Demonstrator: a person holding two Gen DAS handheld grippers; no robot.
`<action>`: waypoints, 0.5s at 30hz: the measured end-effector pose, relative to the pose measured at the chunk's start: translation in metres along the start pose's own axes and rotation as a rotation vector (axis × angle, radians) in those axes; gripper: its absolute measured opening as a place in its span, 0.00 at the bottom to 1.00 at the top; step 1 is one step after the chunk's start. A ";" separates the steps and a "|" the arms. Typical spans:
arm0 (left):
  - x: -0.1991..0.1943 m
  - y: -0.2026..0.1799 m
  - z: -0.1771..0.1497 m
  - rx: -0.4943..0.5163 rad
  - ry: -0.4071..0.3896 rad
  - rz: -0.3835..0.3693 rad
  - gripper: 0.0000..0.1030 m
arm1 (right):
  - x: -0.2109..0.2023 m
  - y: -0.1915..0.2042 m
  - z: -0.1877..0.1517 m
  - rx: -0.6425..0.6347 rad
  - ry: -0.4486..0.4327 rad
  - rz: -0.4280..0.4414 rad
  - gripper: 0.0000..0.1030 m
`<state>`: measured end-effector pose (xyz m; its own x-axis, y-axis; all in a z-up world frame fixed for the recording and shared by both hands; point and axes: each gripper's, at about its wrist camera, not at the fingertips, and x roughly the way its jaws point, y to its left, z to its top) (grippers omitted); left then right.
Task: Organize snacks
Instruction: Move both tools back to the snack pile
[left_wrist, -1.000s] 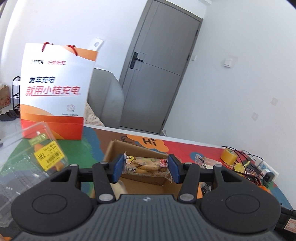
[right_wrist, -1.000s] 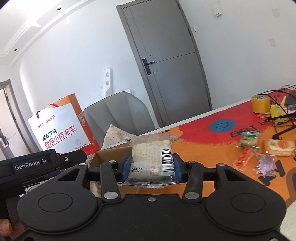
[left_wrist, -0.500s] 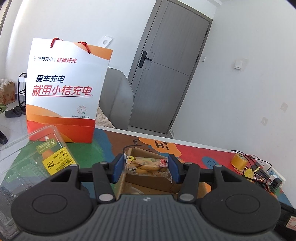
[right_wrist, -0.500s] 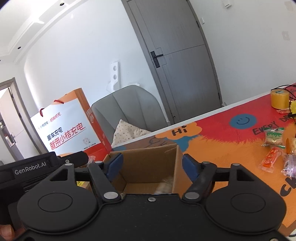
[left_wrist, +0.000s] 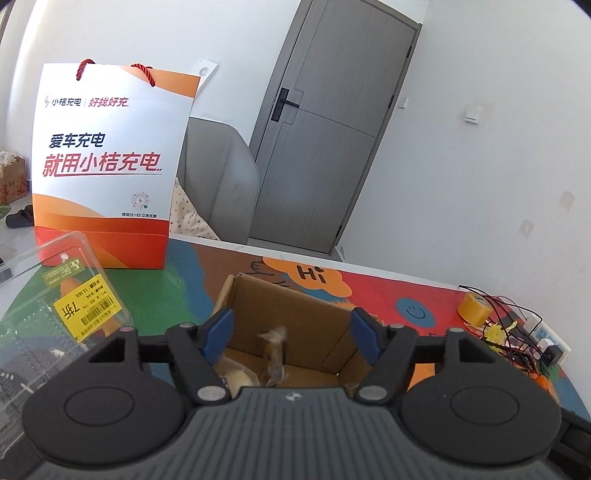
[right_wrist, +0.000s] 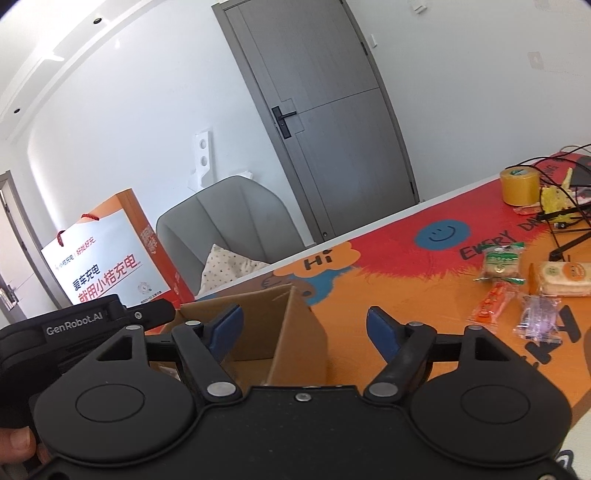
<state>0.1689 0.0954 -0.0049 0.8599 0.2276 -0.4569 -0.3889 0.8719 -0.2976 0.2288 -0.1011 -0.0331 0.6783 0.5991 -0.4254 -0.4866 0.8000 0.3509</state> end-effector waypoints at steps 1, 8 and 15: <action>-0.001 -0.001 -0.001 0.001 0.001 0.000 0.68 | -0.001 -0.003 -0.001 0.005 0.000 -0.004 0.72; -0.007 -0.016 -0.010 0.028 0.029 -0.021 0.77 | -0.012 -0.019 -0.007 0.029 0.003 -0.036 0.74; -0.009 -0.029 -0.015 0.045 0.052 -0.007 0.84 | -0.025 -0.033 -0.008 0.045 0.000 -0.052 0.84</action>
<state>0.1676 0.0621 -0.0049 0.8436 0.1995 -0.4986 -0.3666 0.8923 -0.2633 0.2232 -0.1425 -0.0406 0.7020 0.5569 -0.4440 -0.4256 0.8279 0.3653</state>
